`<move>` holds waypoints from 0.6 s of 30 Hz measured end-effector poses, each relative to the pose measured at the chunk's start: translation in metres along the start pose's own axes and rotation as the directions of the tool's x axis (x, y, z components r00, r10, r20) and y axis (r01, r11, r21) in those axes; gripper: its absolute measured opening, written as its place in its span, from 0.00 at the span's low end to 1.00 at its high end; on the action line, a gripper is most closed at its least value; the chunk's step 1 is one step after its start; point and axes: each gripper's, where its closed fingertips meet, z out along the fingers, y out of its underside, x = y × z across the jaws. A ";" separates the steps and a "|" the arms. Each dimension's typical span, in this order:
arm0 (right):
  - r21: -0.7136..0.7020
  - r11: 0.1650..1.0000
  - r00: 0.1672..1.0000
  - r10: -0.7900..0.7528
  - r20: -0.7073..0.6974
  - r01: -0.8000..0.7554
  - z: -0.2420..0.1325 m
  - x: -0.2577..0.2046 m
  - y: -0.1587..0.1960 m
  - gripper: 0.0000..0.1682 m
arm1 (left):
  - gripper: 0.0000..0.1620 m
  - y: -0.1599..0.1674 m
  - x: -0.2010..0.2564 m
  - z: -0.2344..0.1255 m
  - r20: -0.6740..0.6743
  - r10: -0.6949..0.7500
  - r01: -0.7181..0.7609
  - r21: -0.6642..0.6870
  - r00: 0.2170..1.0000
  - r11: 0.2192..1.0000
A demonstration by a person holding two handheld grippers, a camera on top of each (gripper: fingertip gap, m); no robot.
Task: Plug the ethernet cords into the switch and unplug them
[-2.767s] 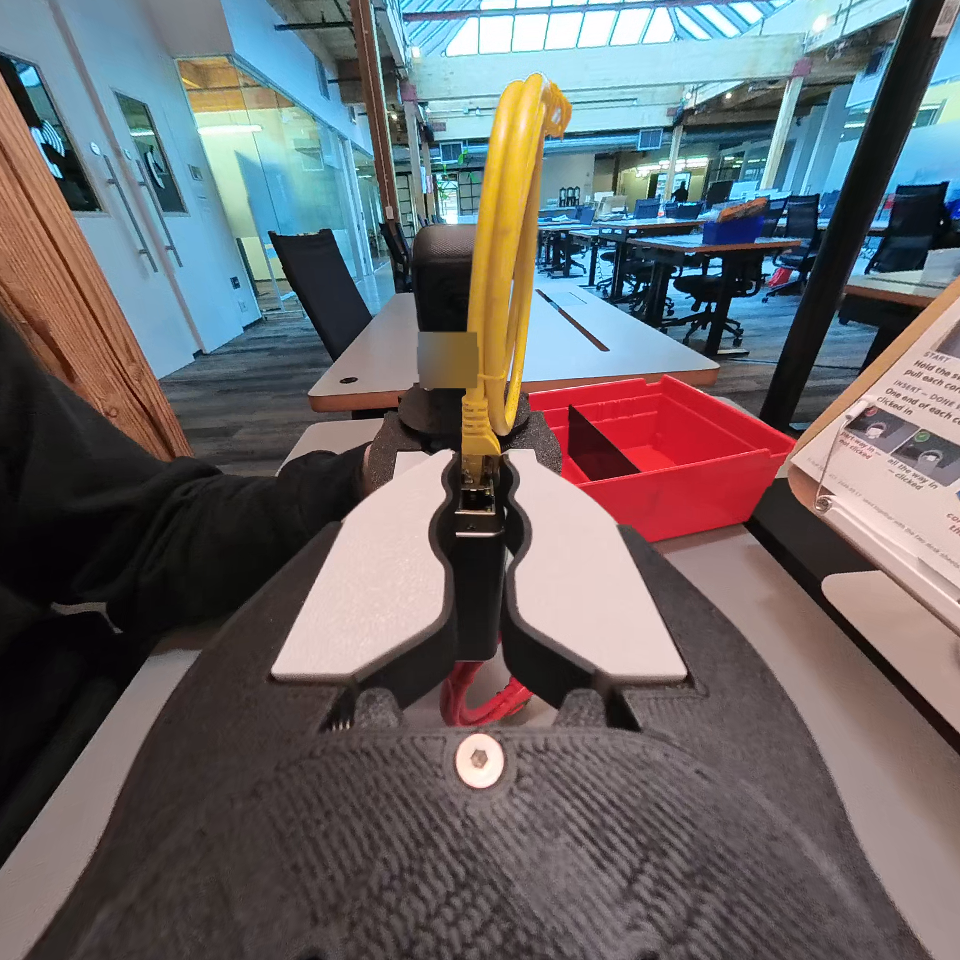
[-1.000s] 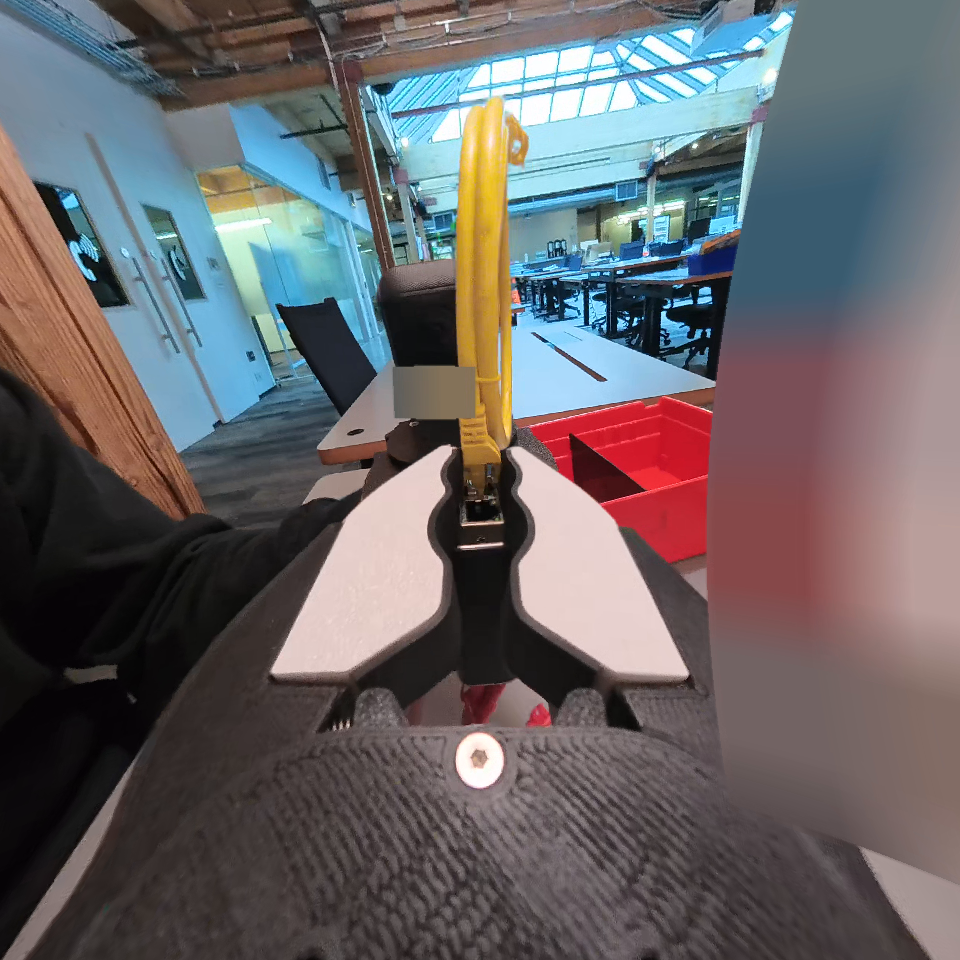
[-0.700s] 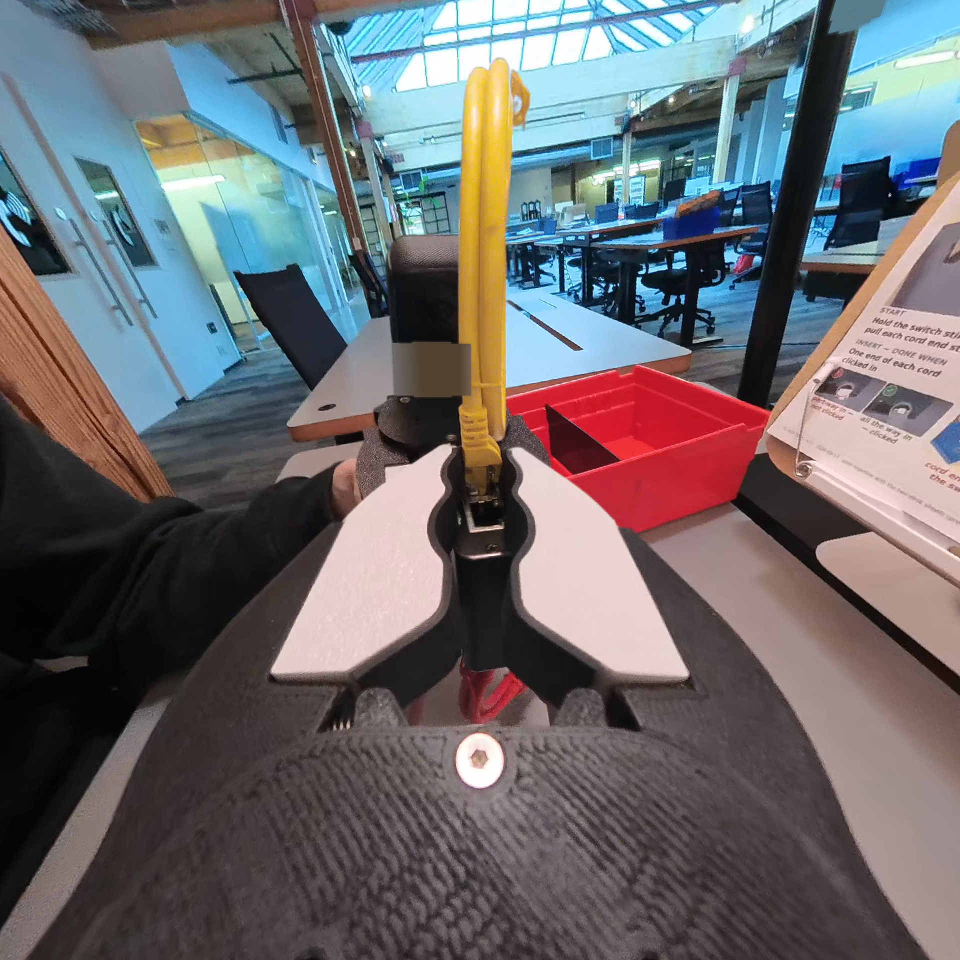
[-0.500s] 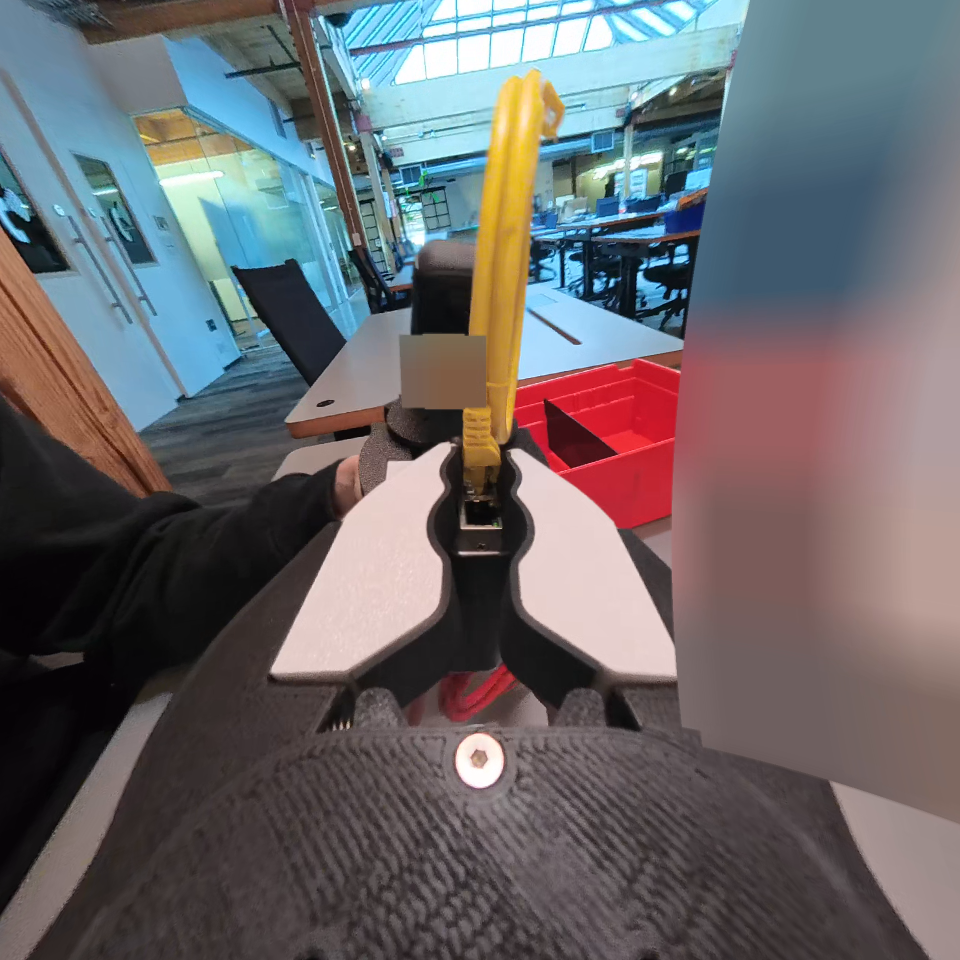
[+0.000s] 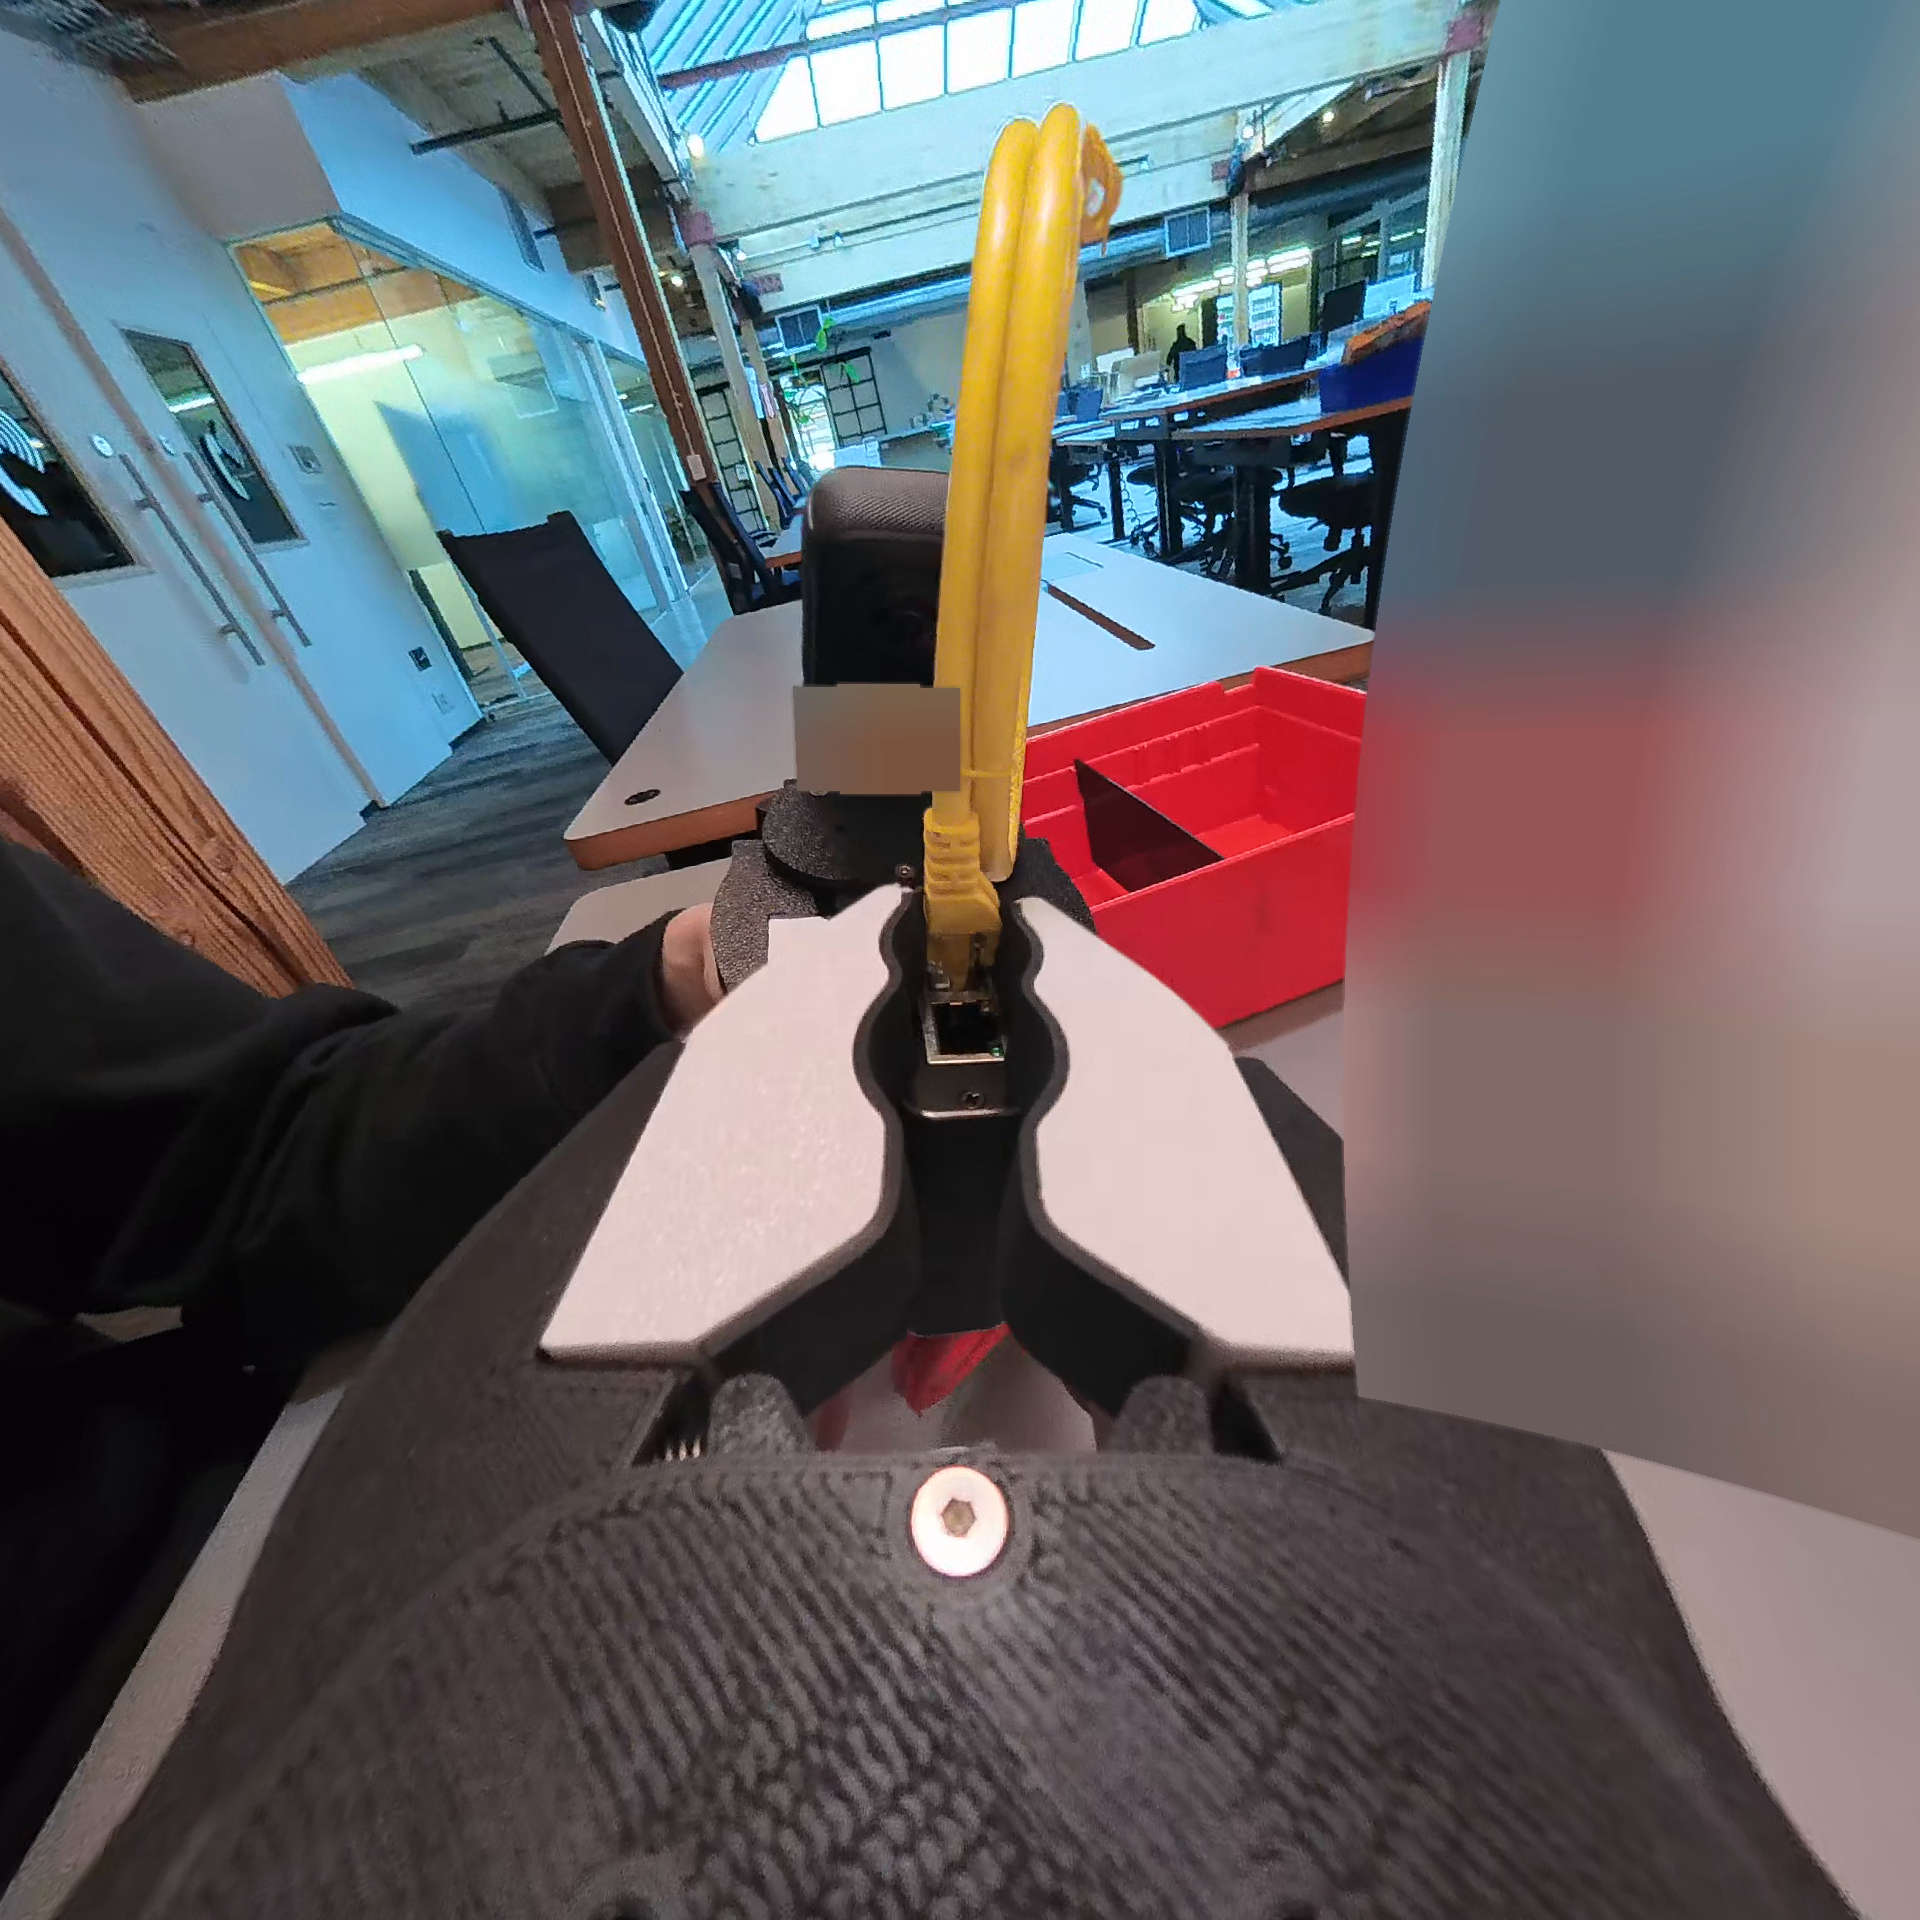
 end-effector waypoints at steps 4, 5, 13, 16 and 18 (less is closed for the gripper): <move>-0.002 1.000 1.000 0.017 -0.002 -0.017 0.001 0.001 0.001 0.09 | 0.17 0.000 0.005 0.000 -0.073 -0.064 0.066 0.027 0.995 0.997; 0.001 1.000 1.000 0.026 -0.001 -0.026 0.000 0.002 0.001 0.09 | 0.17 -0.001 0.005 0.000 -0.087 -0.075 0.079 0.042 0.993 0.996; -0.014 0.999 0.999 0.040 0.008 -0.040 -0.001 0.003 0.004 0.09 | 0.17 0.004 -0.006 -0.002 0.040 0.019 -0.018 -0.025 0.999 1.000; -0.009 0.999 0.999 0.050 0.008 -0.050 -0.001 0.004 0.004 0.09 | 0.17 0.005 -0.008 -0.002 0.058 0.021 -0.019 -0.038 0.998 0.999; -0.008 0.999 0.999 0.038 0.002 -0.038 -0.002 0.005 0.004 0.09 | 0.17 0.004 -0.006 -0.002 0.049 0.010 -0.009 -0.032 0.999 0.999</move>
